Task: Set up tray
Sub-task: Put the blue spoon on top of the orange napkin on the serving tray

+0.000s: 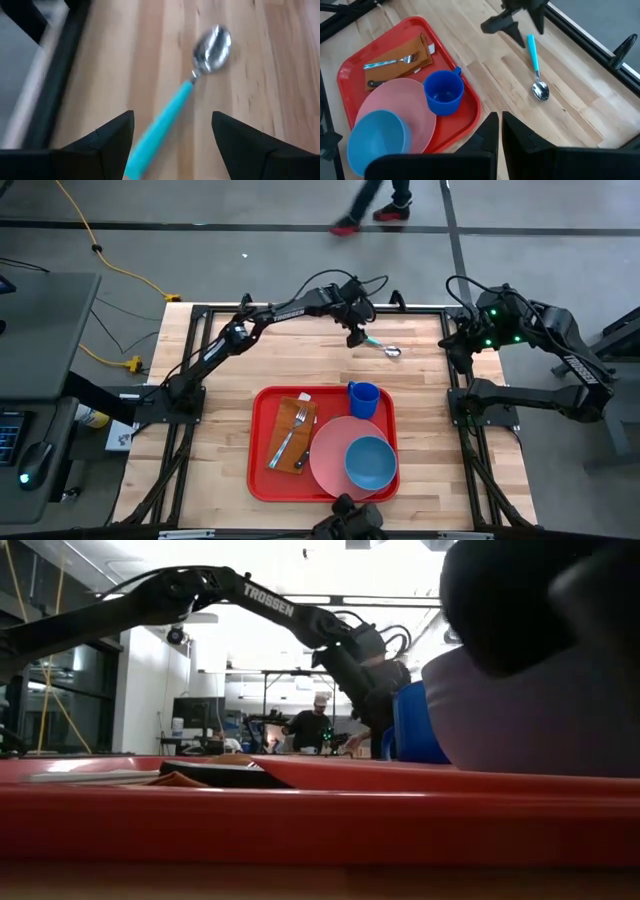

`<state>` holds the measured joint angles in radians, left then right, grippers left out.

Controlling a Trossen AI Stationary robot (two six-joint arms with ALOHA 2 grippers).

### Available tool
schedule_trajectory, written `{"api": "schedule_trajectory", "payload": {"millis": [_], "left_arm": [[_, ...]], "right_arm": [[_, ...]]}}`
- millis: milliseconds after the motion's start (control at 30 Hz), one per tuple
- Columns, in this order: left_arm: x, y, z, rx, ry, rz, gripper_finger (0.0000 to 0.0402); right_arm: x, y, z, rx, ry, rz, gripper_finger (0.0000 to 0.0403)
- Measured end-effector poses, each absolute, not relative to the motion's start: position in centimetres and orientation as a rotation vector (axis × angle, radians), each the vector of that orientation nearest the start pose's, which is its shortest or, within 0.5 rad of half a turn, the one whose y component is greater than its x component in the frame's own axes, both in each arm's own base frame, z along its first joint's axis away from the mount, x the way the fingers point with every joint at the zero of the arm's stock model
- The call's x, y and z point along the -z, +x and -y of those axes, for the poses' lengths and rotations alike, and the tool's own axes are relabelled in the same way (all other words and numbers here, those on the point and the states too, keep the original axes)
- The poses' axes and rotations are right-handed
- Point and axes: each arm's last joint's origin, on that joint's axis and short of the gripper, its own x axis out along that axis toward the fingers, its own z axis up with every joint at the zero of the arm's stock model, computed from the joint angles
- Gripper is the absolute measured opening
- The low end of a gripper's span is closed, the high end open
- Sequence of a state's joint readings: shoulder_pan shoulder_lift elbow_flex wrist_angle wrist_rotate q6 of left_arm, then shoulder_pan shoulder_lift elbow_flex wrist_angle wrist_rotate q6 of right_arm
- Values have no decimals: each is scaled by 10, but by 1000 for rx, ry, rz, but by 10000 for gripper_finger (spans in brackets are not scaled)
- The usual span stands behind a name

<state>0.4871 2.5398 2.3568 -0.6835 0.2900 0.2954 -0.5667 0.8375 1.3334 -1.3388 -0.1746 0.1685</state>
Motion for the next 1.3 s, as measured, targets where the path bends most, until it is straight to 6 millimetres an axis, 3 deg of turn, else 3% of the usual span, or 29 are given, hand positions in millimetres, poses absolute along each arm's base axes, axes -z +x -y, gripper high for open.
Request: {"api": "schedule_trajectory", "payload": {"millis": [233,533,667,867,1033,1300], "left_arm": [[-193,492,-251,-107,-59,-825,296],[-190,489,-247,-22,12,-874,296],[-204,486,-246,-13,-7,-841,296],[-243,472,-247,118,-94,-728,296],[-276,433,-269,74,-92,-776,296],[-283,373,-289,99,-115,-1023,296]], "right_arm": [[-397,82,46,435,465,-763,0],[-398,84,46,379,469,-750,0],[-396,94,52,395,471,-767,0],[-379,137,87,433,439,-892,0],[-354,170,128,392,501,-964,0],[-308,193,181,379,619,-1091,0]]}}
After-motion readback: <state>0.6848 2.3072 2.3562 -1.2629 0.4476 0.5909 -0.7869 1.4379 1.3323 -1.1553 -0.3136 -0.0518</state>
